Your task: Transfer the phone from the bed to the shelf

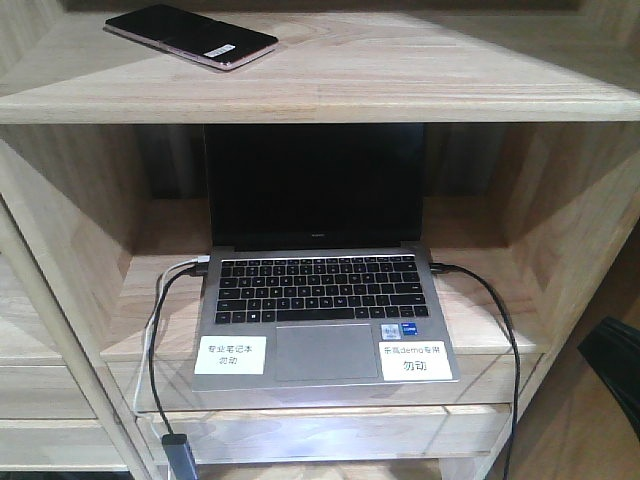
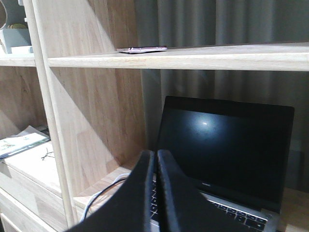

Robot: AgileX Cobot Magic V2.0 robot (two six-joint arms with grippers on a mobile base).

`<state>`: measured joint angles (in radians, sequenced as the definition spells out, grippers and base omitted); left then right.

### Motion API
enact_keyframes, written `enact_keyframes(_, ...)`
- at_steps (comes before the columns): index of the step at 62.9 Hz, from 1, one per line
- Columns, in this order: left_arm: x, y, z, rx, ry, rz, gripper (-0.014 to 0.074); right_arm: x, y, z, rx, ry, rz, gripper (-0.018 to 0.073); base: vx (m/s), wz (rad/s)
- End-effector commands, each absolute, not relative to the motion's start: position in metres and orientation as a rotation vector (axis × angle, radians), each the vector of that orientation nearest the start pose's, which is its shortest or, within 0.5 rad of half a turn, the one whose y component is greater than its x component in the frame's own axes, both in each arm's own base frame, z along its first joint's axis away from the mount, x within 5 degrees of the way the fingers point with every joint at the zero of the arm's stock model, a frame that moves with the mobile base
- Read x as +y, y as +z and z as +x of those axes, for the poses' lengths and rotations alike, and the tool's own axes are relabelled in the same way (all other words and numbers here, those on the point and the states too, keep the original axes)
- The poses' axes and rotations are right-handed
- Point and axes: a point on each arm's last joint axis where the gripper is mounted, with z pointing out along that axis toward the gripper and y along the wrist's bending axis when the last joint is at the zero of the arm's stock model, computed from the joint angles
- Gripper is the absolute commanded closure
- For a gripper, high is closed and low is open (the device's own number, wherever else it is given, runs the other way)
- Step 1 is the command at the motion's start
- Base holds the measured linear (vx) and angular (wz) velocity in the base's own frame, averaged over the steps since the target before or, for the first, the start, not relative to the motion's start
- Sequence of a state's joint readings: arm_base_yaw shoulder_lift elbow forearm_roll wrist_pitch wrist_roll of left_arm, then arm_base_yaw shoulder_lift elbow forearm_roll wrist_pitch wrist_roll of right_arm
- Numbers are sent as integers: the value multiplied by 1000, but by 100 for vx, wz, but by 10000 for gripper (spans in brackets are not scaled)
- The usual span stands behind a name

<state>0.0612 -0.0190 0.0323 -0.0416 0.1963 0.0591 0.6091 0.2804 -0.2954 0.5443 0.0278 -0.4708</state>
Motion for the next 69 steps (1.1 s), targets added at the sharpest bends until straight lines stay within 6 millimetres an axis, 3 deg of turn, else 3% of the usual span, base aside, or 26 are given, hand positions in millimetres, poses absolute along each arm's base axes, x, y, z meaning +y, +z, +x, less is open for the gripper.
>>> enact_keyframes(1, 3, 190, 56, 1622, 49, -38, 595, 43, 306, 63, 1389, 539, -385, 561, 0, 0)
enact_keyframes(21, 3, 190, 56, 1622, 49, -38, 595, 43, 305, 63, 1398, 540, -390, 561, 0, 0)
enact_keyframes(45, 3, 190, 56, 1622, 49, -38, 595, 21, 294, 73, 1546, 263, -171, 561, 0, 0)
enact_keyframes(69, 3, 190, 56, 1622, 49, -38, 595, -2, 256, 55, 1509, 11, 67, 561, 0, 0)
